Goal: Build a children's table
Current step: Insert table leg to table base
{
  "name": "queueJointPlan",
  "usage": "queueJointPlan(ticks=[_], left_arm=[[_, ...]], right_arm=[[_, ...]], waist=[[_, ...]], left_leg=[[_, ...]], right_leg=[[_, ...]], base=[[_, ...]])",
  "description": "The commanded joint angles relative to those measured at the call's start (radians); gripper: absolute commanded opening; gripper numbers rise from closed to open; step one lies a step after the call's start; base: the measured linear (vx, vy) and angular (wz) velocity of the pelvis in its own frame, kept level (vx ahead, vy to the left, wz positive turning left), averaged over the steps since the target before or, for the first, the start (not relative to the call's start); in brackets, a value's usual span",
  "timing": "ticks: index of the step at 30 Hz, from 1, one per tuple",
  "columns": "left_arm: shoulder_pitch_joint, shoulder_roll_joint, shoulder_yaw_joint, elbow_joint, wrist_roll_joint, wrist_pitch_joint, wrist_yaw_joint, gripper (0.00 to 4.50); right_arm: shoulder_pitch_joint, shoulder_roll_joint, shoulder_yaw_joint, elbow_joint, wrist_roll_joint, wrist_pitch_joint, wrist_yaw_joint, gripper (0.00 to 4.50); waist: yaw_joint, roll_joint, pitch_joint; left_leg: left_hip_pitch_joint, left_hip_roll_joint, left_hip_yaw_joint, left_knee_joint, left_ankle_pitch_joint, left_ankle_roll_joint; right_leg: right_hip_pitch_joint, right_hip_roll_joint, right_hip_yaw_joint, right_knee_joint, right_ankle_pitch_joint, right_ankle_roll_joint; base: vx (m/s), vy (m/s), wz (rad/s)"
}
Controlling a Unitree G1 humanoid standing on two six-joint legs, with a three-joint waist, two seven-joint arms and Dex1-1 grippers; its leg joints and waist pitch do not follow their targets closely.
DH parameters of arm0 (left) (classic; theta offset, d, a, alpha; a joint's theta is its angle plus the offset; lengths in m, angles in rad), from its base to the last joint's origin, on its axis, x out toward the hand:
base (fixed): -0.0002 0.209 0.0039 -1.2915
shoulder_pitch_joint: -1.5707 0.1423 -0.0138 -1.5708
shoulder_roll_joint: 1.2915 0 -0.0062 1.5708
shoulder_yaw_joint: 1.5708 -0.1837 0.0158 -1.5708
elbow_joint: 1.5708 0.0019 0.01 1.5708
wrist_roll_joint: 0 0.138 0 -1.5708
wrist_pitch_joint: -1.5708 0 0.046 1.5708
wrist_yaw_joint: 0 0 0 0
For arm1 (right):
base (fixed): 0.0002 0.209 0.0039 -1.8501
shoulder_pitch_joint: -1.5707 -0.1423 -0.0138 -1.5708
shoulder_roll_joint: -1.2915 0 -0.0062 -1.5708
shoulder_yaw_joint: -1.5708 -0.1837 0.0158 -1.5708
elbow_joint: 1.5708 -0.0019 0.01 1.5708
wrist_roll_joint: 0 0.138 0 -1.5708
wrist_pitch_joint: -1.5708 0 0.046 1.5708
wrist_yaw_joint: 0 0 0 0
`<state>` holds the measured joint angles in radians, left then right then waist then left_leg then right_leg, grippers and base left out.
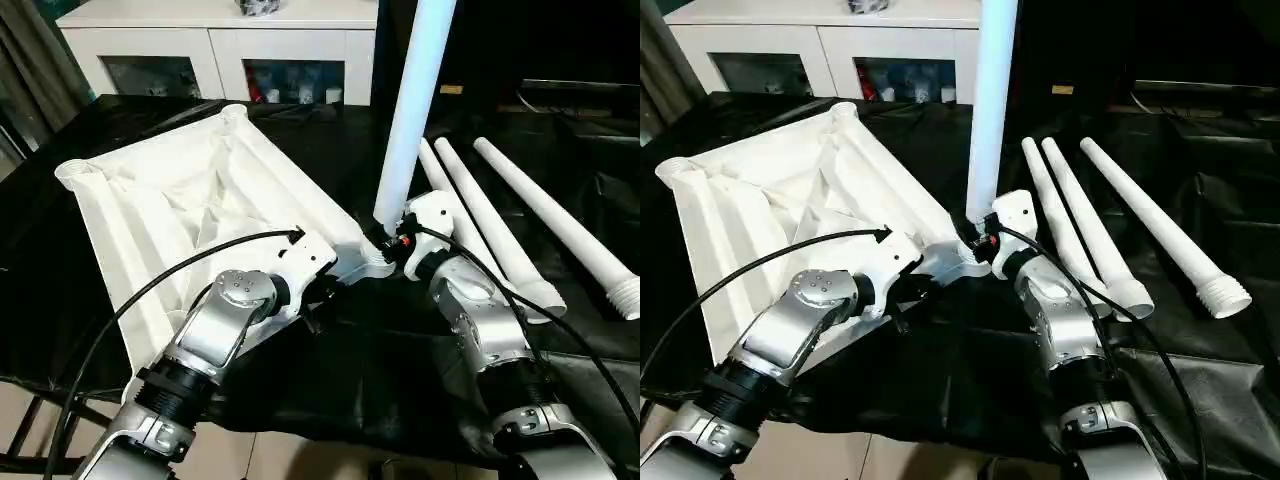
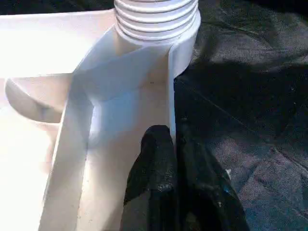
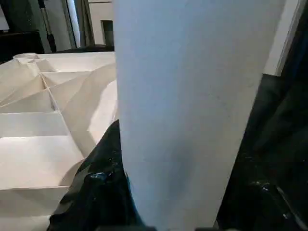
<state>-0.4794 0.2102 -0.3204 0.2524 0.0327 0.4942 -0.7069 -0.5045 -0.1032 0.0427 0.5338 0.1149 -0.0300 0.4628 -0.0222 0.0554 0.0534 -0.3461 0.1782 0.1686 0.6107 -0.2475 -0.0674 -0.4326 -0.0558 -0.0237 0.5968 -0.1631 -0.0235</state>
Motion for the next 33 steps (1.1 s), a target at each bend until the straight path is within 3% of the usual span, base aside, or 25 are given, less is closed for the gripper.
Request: queueJointPlan(ticks=[1, 15, 17, 25, 33], left_arm=[[0.019, -0.007, 0.039, -0.013, -0.034, -0.029, 0.025, 0.00], [0.029, 0.001, 0.030, -0.009, -0.022, -0.062, 0.016, 0.00], [0.031, 0.002, 0.025, -0.012, -0.021, -0.062, 0.013, 0.00], [0.035, 0.018, -0.003, -0.016, -0.008, -0.107, -0.012, 0.00], [0.049, 0.042, -0.027, -0.036, -0.011, -0.171, -0.068, 0.00]], right_arm=[[0.033, 0.009, 0.028, 0.068, -0.014, 0.060, 0.018, 1.89], [0.033, 0.007, 0.038, 0.072, -0.030, 0.058, 0.016, 1.89], [0.037, 0.007, 0.034, 0.062, -0.017, 0.068, 0.031, 2.59], [0.054, 0.002, 0.035, 0.021, 0.002, 0.068, 0.065, 3.09], [0.099, -0.037, 0.024, -0.082, 0.033, 0.056, 0.124, 3.87]], waist=[[0.007, -0.011, -0.057], [0.004, -0.006, -0.058], [0.004, -0.003, -0.058], [0.005, -0.001, -0.059], [0.011, -0.001, -0.060]], left_leg=[[-0.018, 0.027, -0.005, -0.066, -0.040, 0.122], [-0.017, 0.027, -0.005, -0.067, -0.053, 0.118], [-0.017, 0.027, -0.006, -0.068, -0.054, 0.117], [-0.018, 0.027, -0.006, -0.066, -0.046, 0.126], [-0.018, 0.028, -0.006, -0.065, -0.037, 0.134]], right_leg=[[0.080, -0.062, 0.030, -0.063, -0.131, -0.283], [0.078, -0.061, 0.029, -0.065, -0.140, -0.278], [0.079, -0.061, 0.029, -0.065, -0.133, -0.280], [0.079, -0.062, 0.029, -0.065, -0.124, -0.281], [0.080, -0.062, 0.029, -0.066, -0.131, -0.270]], base=[[0.000, 0.000, 0.00], [0.000, 0.000, 0.00], [0.000, 0.000, 0.00], [0.000, 0.000, 0.00], [0.000, 0.000, 0.00]])
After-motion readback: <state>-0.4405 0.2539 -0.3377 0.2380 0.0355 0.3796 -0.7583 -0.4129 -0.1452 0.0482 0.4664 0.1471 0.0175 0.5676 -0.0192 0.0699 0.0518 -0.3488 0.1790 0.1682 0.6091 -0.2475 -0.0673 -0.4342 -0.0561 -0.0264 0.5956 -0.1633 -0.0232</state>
